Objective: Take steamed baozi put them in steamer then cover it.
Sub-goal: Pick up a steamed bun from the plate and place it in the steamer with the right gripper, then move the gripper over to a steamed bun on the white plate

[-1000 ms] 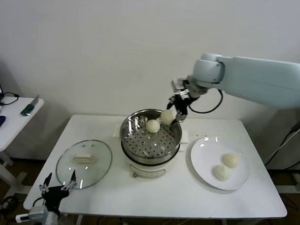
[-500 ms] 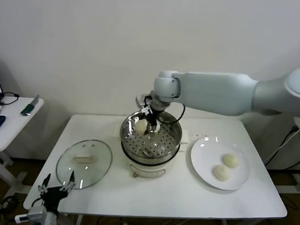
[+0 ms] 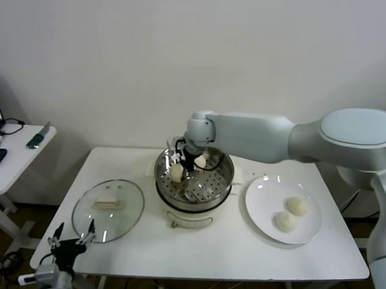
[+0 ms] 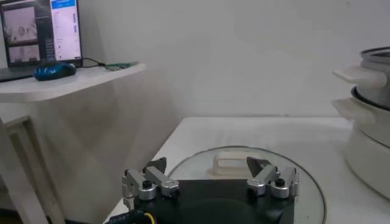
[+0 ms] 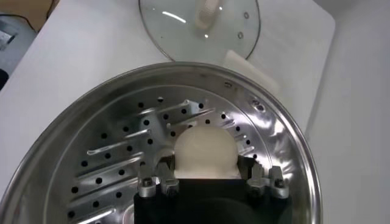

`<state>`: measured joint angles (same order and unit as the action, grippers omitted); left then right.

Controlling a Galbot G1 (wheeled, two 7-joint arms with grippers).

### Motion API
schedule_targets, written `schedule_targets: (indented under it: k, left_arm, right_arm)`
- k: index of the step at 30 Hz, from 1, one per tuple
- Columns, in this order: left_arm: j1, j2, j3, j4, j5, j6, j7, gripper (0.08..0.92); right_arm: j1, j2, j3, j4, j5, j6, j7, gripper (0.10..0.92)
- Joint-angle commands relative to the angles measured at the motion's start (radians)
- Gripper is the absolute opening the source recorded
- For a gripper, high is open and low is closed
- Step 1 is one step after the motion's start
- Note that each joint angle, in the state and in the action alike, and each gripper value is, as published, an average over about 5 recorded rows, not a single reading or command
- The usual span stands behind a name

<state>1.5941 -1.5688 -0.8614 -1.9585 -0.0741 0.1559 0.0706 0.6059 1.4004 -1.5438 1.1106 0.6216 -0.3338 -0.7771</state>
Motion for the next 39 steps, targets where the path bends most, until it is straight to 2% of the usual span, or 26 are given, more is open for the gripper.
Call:
schedule_targets:
  k: [1,5,12,18,28,39]
  left_arm:
    - [0.0,-0.002,0.001,-0.003,0.001,0.001,0.0,0.823]
    - [0.0,-0.002,-0.001,-0.006,0.001,0.002,0.0,0.823]
    - [0.001,-0.004,-0.002,-0.016,0.001,0.005,0.0,0.823]
    - [0.001,-0.006,-0.002,-0.03,0.004,0.012,0.0,0.823]
    - [0.001,-0.009,0.0,-0.051,0.005,0.024,0.001,0.823]
    - [0.006,-0.009,-0.002,-0.06,0.001,0.025,0.003,0.823]
  right_arm:
    - [-0.047,0.026,0.007,-0.048,-0.021,-0.002,0.01,0.675]
    - [-0.054,0.023,0.015,-0.056,-0.03,0.001,0.014,0.687]
    - [-0.042,-0.005,0.038,-0.031,-0.005,0.024,-0.009,0.811]
    - [0.074,-0.083,0.011,0.037,0.037,0.065,-0.078,0.822]
    - [0.302,-0.426,-0.143,0.205,0.094,0.144,-0.246,0.823]
    - [0.319,-0.719,-0.29,0.318,-0.021,0.165,-0.265,0.823]
